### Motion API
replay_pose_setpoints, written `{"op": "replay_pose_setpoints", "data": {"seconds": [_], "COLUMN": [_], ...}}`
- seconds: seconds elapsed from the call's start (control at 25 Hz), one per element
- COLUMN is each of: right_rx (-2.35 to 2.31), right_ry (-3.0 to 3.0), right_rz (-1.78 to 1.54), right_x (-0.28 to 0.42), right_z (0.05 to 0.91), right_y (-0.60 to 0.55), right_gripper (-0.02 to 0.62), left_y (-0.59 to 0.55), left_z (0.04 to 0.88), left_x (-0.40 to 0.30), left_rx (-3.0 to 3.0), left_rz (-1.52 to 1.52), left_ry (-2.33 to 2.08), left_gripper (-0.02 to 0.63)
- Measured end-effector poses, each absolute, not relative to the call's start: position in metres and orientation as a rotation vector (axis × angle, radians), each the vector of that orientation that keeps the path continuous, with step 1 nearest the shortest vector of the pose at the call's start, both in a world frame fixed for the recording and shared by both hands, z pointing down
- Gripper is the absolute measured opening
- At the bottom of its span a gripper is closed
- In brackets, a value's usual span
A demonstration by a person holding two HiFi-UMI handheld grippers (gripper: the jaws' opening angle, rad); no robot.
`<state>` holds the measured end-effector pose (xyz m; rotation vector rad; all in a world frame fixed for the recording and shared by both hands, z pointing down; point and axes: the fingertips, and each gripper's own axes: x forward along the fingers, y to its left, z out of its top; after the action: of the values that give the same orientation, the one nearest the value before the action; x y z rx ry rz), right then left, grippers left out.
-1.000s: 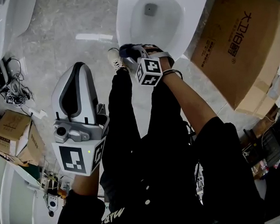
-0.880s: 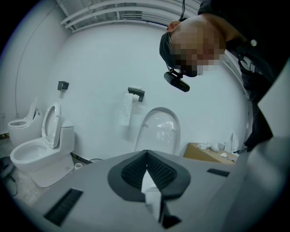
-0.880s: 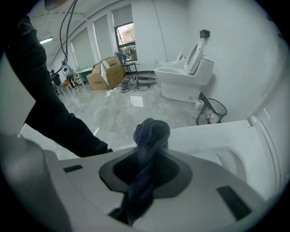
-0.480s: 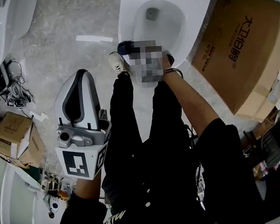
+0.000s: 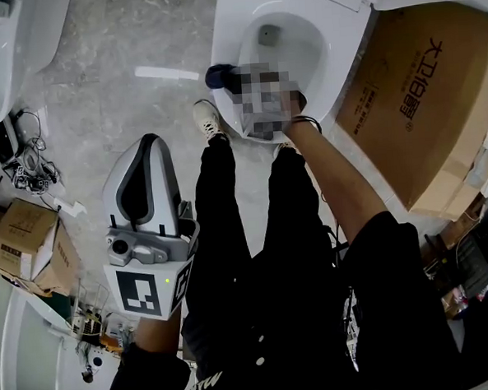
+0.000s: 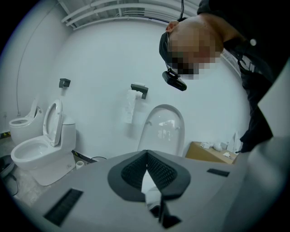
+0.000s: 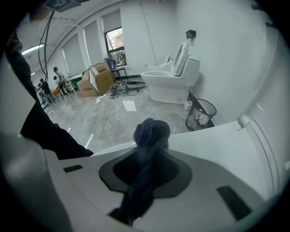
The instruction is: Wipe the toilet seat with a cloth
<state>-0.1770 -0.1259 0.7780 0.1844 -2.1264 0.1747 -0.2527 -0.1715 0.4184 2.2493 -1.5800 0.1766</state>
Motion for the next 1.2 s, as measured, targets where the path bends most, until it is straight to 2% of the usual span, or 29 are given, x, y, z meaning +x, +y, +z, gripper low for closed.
{"op": "replay_pose_setpoints", "data": {"seconds": [1.2], "right_rx": [0.7], "right_ry": [-2.137], "right_rz": [0.509], "right_x": [-0.147], "right_z": [0.771], "right_y": [-0.281], "right_gripper": [0.084], "left_y": [-0.187], "left_z": [0.425], "left_x": [-0.256], "left_rx": [2.223], "left_rz": [0.176], "left_ry": [-1.59], "left_gripper": [0.011]}}
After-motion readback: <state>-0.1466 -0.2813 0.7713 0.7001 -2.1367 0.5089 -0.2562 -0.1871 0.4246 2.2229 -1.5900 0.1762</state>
